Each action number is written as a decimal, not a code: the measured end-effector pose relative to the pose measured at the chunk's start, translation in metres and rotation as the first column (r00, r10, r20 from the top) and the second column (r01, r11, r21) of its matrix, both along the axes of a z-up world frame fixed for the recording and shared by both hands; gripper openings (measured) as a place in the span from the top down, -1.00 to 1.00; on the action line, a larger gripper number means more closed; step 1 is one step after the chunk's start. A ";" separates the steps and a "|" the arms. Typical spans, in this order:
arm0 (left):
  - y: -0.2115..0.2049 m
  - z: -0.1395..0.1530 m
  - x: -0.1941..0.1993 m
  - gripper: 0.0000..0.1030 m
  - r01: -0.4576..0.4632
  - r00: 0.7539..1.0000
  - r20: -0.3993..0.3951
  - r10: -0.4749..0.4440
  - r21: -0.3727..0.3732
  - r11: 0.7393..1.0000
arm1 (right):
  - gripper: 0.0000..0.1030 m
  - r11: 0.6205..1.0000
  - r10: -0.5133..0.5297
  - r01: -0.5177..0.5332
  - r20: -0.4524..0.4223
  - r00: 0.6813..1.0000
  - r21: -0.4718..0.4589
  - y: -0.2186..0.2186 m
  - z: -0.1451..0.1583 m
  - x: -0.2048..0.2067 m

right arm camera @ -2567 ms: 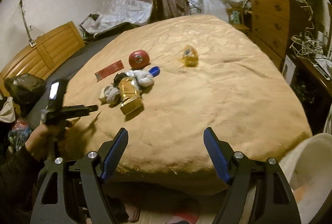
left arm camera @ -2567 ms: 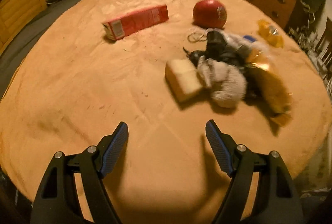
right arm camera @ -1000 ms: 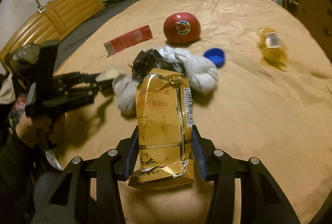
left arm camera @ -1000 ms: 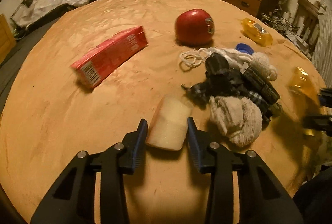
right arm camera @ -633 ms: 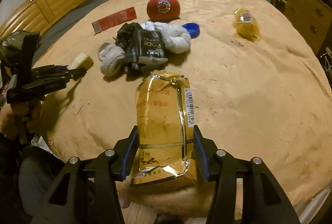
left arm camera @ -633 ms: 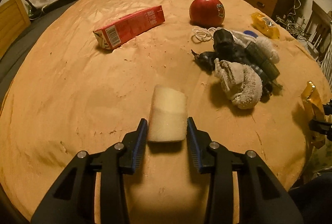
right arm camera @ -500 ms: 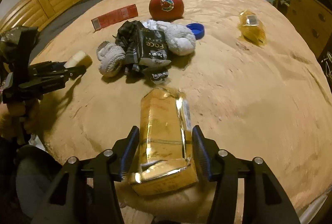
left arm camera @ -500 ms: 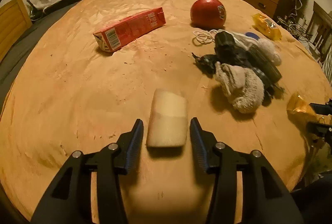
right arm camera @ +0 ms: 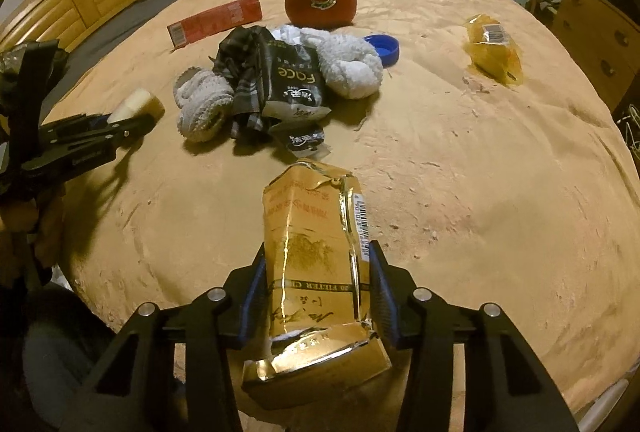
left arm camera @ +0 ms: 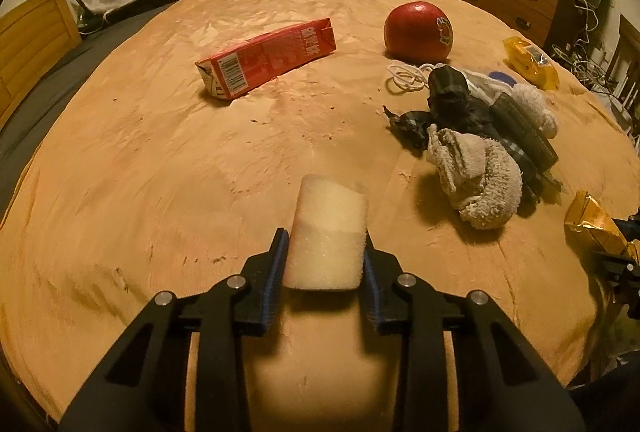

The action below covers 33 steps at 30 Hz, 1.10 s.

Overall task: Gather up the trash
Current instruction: 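Grasp the white sponge with left tool while right tool grasps gold foil packet, then lift sponge and gold packet and carry both toward the white bucket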

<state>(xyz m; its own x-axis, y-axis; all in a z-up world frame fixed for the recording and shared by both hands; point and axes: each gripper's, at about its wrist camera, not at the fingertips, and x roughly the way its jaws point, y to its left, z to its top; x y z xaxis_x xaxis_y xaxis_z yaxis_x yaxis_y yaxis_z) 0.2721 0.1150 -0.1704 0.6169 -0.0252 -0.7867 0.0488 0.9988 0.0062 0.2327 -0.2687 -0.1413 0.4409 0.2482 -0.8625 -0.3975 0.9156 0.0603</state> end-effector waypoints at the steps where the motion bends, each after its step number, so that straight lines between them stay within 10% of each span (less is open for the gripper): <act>1: 0.000 0.001 -0.002 0.38 -0.004 1.000 0.003 0.004 -0.002 1.000 | 0.08 1.000 -0.004 0.004 0.004 1.000 0.006 -0.001 0.000 -0.001; 18: -0.032 0.066 -0.062 0.39 -0.030 0.987 0.158 0.033 -0.019 0.999 | 0.09 0.989 -0.089 0.057 0.250 0.964 0.134 -0.012 0.075 -0.054; 33: -0.095 0.152 -0.124 0.39 -0.052 0.899 0.435 0.051 -0.010 0.999 | 0.08 0.970 -0.206 0.094 0.546 0.812 0.225 -0.027 0.160 -0.131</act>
<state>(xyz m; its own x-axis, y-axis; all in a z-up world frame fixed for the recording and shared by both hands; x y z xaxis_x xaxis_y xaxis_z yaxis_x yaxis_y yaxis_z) 0.1486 0.0204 -0.0187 0.8980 0.0169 -0.4396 -0.0106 0.9998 0.0169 0.1013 -0.2955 0.0190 0.8783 0.2631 -0.3993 -0.2712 0.9618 0.0373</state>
